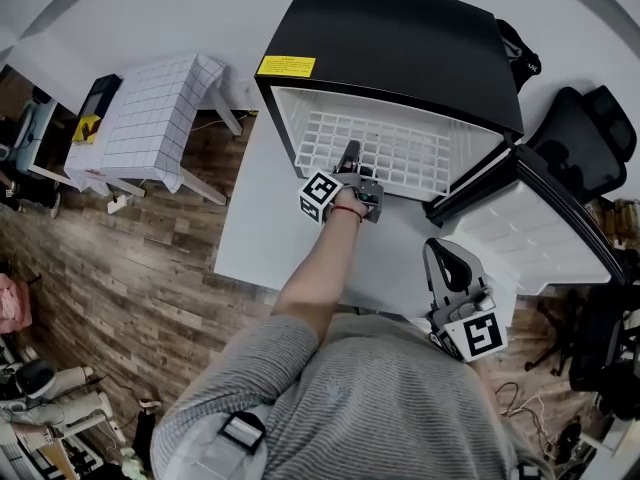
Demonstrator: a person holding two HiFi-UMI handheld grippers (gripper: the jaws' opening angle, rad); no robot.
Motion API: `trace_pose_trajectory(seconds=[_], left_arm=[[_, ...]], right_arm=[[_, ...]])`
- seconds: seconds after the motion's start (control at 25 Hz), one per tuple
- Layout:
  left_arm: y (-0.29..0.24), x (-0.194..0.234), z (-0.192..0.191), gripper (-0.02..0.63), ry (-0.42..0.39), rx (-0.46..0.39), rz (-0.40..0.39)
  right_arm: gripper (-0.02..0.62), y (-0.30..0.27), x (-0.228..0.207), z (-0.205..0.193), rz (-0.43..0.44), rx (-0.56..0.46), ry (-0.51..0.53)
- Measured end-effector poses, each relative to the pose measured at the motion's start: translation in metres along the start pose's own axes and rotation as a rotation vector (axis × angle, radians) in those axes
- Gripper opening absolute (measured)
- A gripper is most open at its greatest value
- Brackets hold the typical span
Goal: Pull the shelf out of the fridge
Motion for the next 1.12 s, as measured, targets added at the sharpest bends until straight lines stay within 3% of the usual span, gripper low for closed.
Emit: trace_pose_trajectory(seconds=[1.12], left_arm=[[0.034,0.006,-0.004,0.034,-0.004,0.012,-0.011]], right_arm=[[0.012,0.005,0.007,0.001,0.019,-0.015,0.007]])
Point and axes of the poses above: the fingertips, and each gripper's own axes: y backward along the fingers, x to its left, z out of its top, the point moved 4 cm from there along y, backward along the fingers, and after that the axes turned 12 degrees about z, right-handed, at the moved point
